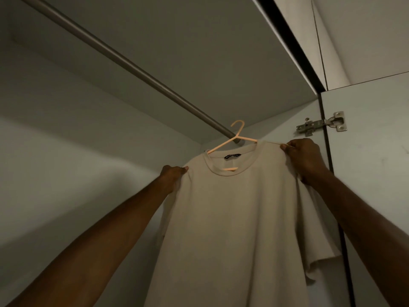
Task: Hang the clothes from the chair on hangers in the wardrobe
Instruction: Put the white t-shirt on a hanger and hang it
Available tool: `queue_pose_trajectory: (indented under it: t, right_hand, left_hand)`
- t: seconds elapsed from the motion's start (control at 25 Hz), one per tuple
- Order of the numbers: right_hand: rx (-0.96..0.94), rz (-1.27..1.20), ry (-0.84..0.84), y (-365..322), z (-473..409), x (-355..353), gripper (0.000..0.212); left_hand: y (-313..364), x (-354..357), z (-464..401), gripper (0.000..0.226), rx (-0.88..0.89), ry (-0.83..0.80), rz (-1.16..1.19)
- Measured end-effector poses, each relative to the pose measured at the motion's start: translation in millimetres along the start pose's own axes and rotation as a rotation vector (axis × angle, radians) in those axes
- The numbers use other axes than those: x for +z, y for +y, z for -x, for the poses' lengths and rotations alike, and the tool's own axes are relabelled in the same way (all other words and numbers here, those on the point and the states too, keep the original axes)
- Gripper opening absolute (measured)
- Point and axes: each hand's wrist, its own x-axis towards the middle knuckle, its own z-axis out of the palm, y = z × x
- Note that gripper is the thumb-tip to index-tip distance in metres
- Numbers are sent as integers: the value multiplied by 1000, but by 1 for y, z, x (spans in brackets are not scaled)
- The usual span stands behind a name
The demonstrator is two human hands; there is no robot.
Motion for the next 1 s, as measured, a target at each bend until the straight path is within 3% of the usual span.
queue_pose_trajectory:
  t: [0.2, 0.32, 0.56, 0.8, 1.0]
  right_hand:
    - [-42, 97, -52, 2, -21, 18, 34]
    - [-71, 133, -84, 2, -25, 23, 37]
    - [-117, 156, -160, 3, -14, 19, 33]
    - [-102, 130, -192, 5, -6, 10, 28]
    - [-72, 116, -226, 1, -3, 7, 28]
  left_hand:
    - [-23, -8, -55, 88, 23, 3, 46]
    - [-16, -9, -30, 58, 14, 42, 30]
    - [-57, -3, -40, 71, -7, 7, 56]
    - [-63, -4, -16, 31, -22, 40, 41]
    - [-52, -24, -7, 29, 27, 39, -14]
